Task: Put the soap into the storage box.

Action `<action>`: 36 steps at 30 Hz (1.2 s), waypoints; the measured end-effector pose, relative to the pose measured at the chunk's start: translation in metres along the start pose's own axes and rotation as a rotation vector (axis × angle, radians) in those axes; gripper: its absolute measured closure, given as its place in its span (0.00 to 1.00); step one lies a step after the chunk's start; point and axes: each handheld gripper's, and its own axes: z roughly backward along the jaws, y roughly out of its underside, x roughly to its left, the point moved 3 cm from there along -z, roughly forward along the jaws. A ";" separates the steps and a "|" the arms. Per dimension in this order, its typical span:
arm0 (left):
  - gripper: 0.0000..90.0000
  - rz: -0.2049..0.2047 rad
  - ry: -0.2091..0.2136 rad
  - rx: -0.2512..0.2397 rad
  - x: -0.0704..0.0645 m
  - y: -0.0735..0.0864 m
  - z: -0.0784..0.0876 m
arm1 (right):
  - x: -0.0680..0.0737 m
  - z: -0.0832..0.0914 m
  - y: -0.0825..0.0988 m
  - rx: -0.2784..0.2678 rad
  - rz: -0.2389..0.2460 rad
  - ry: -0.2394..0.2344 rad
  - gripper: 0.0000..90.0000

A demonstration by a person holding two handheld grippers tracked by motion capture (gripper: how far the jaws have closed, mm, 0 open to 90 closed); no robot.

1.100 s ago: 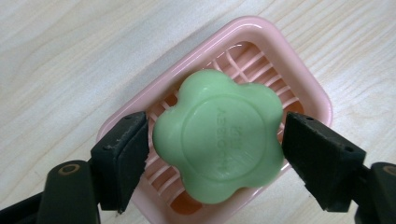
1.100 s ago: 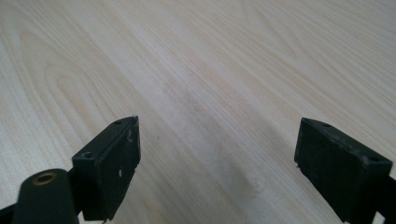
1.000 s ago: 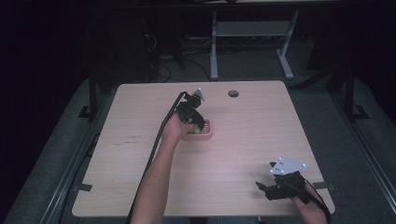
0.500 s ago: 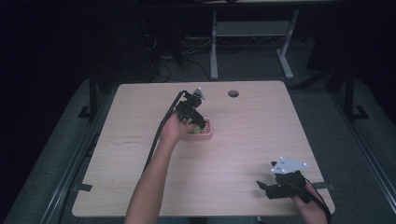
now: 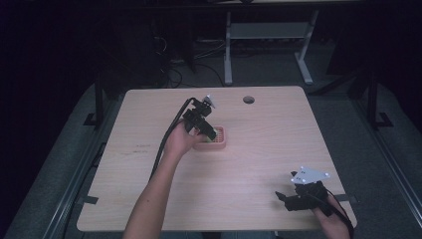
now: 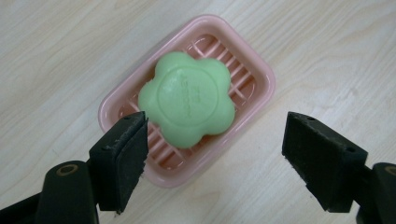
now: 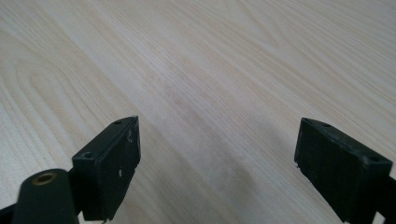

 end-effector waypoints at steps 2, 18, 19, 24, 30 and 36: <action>0.25 -0.003 0.002 -0.005 -0.001 0.002 0.001 | 0.000 0.000 0.000 0.004 0.006 0.002 0.15; 0.25 -0.014 0.019 -0.031 -0.007 0.026 0.011 | -0.001 -0.001 0.001 0.018 0.012 0.009 0.15; 0.25 -0.016 0.020 -0.032 -0.009 0.027 0.012 | -0.001 -0.002 0.002 0.019 0.012 0.009 0.15; 0.25 -0.026 0.026 -0.045 -0.014 0.034 0.015 | -0.001 -0.002 0.002 0.022 0.006 0.013 0.15; 0.26 -0.045 0.030 -0.046 -0.016 0.042 0.019 | -0.003 -0.001 0.003 0.017 0.007 0.020 0.15; 0.26 -0.053 0.033 -0.045 -0.019 0.050 0.023 | -0.005 0.000 0.004 0.016 0.001 0.029 0.15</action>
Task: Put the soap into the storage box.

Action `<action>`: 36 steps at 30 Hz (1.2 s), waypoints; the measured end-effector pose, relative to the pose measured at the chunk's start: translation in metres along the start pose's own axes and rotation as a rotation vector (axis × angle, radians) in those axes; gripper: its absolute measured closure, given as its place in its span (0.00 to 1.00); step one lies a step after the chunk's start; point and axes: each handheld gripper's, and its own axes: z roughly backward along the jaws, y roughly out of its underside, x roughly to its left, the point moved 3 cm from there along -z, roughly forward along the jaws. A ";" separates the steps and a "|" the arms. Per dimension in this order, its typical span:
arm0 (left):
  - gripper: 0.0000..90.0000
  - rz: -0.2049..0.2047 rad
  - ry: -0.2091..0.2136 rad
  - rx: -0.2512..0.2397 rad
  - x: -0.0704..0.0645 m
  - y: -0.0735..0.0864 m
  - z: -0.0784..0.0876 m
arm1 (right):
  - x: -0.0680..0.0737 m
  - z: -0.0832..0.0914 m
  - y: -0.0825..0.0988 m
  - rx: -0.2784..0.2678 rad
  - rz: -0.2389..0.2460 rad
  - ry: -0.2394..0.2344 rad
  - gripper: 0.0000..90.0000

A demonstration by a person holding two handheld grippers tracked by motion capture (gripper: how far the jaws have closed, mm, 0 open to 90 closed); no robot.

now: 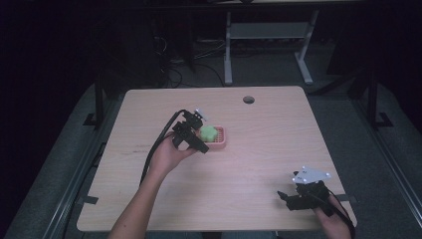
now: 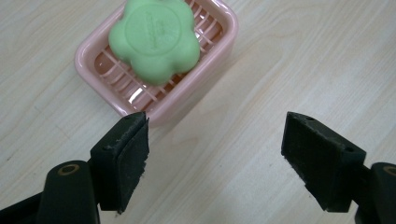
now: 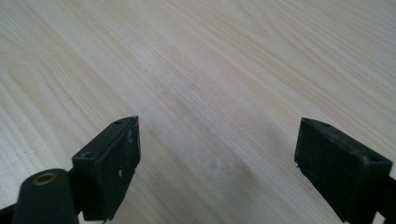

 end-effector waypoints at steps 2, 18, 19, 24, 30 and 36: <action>0.26 -0.002 0.000 -0.008 -0.001 0.003 0.000 | 0.000 0.000 0.000 0.000 0.000 0.001 0.15; 0.26 -0.010 0.015 -0.018 -0.005 0.032 0.007 | -0.001 -0.001 0.002 0.003 -0.014 0.008 0.15; 0.26 -0.010 0.014 -0.019 -0.006 0.034 0.007 | -0.001 -0.001 0.002 0.002 -0.014 0.009 0.15; 0.26 -0.018 0.017 -0.023 -0.007 0.043 0.008 | -0.002 -0.001 0.002 0.000 -0.017 0.010 0.15; 0.26 -0.016 0.030 -0.024 -0.013 0.053 0.009 | -0.001 -0.003 0.002 0.002 -0.012 0.008 0.15; 0.26 -0.032 0.027 -0.036 -0.018 0.061 0.012 | -0.001 -0.003 0.003 0.007 -0.010 0.011 0.15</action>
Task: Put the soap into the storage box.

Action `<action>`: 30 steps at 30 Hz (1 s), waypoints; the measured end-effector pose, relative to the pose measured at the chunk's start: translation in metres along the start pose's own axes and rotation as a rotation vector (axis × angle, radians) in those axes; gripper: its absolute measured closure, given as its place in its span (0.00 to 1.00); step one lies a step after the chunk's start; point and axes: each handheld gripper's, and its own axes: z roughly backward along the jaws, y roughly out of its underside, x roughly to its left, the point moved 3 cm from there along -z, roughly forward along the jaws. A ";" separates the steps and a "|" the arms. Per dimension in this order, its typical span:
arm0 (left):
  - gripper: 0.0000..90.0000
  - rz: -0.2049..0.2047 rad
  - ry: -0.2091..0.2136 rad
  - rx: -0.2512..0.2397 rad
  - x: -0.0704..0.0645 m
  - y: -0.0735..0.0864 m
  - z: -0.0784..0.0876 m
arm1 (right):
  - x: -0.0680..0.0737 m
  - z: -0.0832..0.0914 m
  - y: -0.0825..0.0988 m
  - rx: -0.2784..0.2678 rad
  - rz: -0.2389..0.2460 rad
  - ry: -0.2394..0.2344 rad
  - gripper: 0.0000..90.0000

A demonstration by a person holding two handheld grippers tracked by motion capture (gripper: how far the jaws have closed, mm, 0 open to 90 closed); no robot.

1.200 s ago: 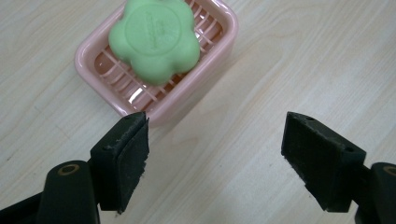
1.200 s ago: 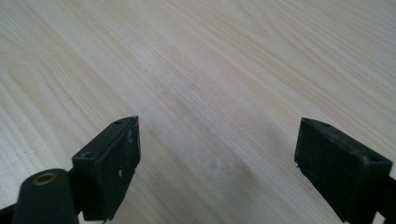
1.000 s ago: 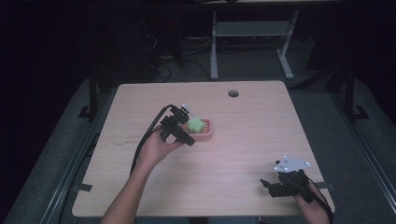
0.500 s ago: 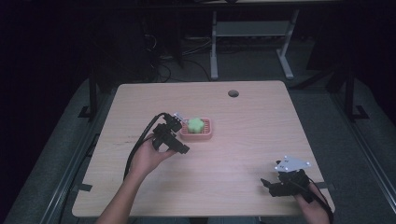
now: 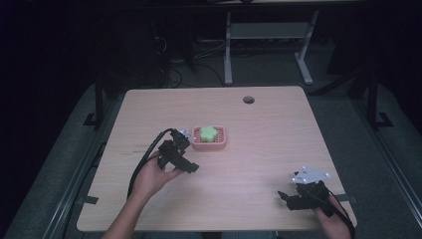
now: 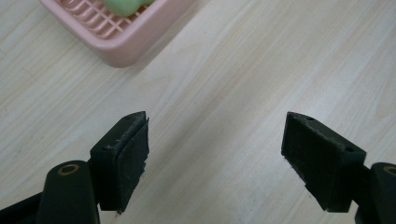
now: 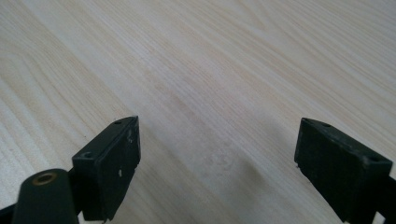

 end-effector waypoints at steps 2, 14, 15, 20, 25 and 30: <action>0.26 -0.004 0.001 0.000 -0.001 0.003 0.001 | 0.000 0.000 0.000 -0.001 -0.002 0.000 0.15; 0.26 -0.017 0.011 -0.011 -0.011 0.018 0.003 | -0.001 0.001 0.001 0.002 -0.004 0.005 0.15; 0.26 -0.017 0.010 -0.012 -0.011 0.020 0.004 | -0.001 0.001 0.001 0.001 -0.003 0.005 0.15; 0.26 -0.007 0.014 -0.024 -0.012 0.027 0.006 | 0.000 0.001 0.001 0.001 -0.001 0.008 0.15; 0.26 -0.005 0.016 -0.027 -0.013 0.037 0.006 | 0.000 0.001 0.001 0.002 -0.003 0.007 0.15; 0.26 0.002 0.018 -0.029 -0.014 0.047 0.006 | 0.000 0.001 0.001 0.004 -0.004 0.007 0.15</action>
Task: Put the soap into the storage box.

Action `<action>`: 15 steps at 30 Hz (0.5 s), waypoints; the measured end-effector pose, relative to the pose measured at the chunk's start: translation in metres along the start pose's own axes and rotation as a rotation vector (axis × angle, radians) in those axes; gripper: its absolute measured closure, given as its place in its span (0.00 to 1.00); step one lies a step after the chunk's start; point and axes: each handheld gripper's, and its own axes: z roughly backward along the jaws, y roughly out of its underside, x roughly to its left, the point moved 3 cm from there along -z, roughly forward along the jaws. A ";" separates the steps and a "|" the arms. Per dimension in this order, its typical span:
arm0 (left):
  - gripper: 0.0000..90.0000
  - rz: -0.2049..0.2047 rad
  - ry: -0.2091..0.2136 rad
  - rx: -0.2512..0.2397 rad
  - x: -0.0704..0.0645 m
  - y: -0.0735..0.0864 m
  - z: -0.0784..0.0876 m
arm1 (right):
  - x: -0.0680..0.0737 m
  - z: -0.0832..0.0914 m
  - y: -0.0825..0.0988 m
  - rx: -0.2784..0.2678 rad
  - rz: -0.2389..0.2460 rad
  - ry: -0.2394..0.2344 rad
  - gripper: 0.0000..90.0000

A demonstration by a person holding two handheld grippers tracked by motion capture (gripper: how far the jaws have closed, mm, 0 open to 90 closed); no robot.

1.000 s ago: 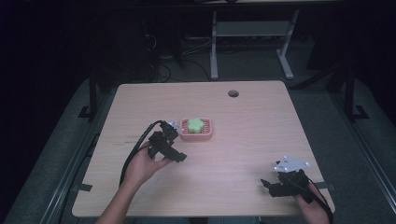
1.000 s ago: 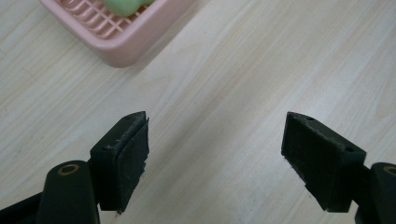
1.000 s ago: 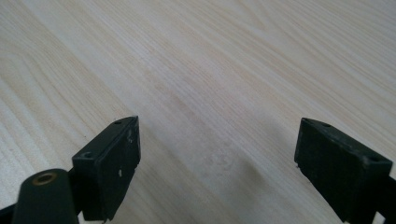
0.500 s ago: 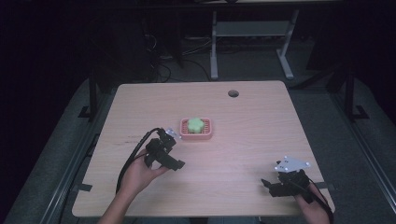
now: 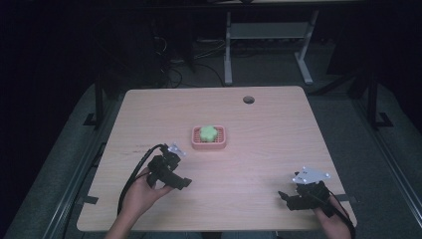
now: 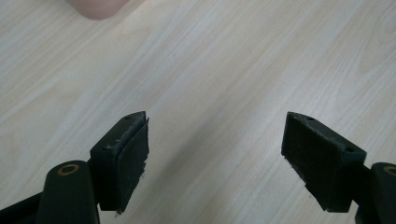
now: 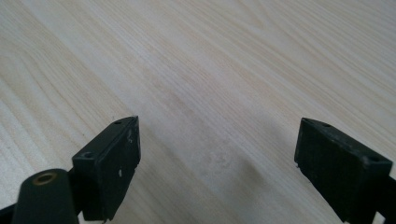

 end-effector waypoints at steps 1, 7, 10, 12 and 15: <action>0.26 0.002 0.000 -0.004 0.000 0.002 0.000 | 0.000 0.000 0.000 0.001 -0.001 0.001 0.15; 0.26 0.017 -0.001 -0.016 0.000 0.014 0.002 | 0.000 0.000 0.000 0.000 0.003 0.001 0.15; 0.25 0.025 -0.010 -0.018 0.000 0.019 0.002 | 0.000 0.000 0.000 0.001 0.002 0.001 0.15; 0.25 0.029 -0.011 -0.023 0.000 0.022 0.003 | 0.000 0.000 0.000 0.001 0.001 0.001 0.15; 0.25 0.022 -0.017 -0.021 -0.001 0.025 0.003 | 0.000 0.000 0.000 -0.002 0.002 0.003 0.15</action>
